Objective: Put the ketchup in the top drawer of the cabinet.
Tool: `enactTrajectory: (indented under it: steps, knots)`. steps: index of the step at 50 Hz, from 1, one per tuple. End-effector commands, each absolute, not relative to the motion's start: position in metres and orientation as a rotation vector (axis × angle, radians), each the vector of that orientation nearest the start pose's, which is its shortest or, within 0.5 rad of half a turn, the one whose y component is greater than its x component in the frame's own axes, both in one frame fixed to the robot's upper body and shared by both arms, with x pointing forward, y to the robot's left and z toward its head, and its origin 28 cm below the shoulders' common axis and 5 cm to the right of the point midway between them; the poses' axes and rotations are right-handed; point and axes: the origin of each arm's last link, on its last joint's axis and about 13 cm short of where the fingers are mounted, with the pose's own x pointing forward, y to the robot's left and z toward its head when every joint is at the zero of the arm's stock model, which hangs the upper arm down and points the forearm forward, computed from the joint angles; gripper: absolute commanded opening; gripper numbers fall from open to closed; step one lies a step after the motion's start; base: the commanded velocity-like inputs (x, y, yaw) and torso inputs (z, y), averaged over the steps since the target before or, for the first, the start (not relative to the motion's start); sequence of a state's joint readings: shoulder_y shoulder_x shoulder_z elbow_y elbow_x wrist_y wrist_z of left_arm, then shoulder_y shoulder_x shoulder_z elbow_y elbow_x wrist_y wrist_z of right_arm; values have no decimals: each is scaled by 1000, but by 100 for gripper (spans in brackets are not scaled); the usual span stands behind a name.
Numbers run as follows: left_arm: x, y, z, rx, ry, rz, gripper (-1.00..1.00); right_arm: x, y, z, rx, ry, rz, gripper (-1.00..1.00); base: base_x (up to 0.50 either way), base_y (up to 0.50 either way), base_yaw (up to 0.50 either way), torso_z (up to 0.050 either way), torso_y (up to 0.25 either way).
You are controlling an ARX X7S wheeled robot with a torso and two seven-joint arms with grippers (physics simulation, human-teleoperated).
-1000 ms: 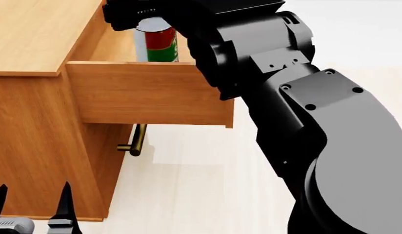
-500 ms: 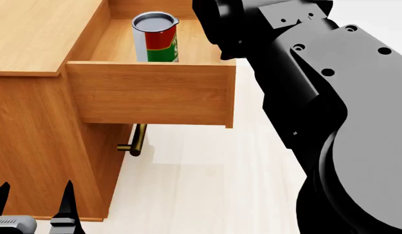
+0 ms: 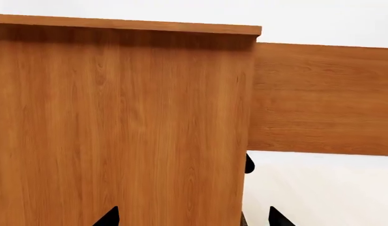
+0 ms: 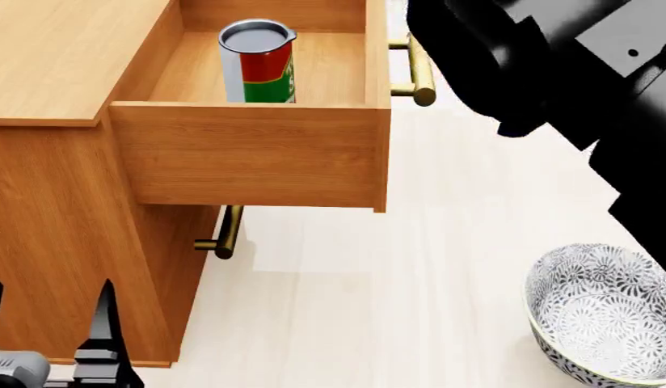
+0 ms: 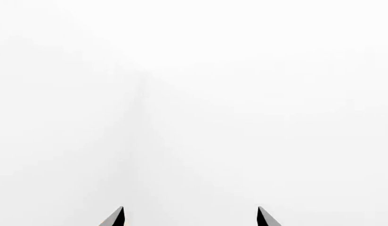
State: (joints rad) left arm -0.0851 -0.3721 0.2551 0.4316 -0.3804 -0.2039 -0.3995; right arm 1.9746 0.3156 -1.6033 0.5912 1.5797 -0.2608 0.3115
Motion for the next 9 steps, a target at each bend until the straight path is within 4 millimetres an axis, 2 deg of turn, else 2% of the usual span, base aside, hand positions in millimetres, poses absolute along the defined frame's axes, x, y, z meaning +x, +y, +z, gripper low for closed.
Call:
enactTrajectory:
  steps: [1,9]
  knots:
    - [207,214,110,-34,-222,-3,100,310,-71,401,15,-725,330,100,0,0,0,0,0]
    - [203,214,115,-31,-240,-6,100,279,-85,378,49,-757,308,100,0,0,0,0,0]
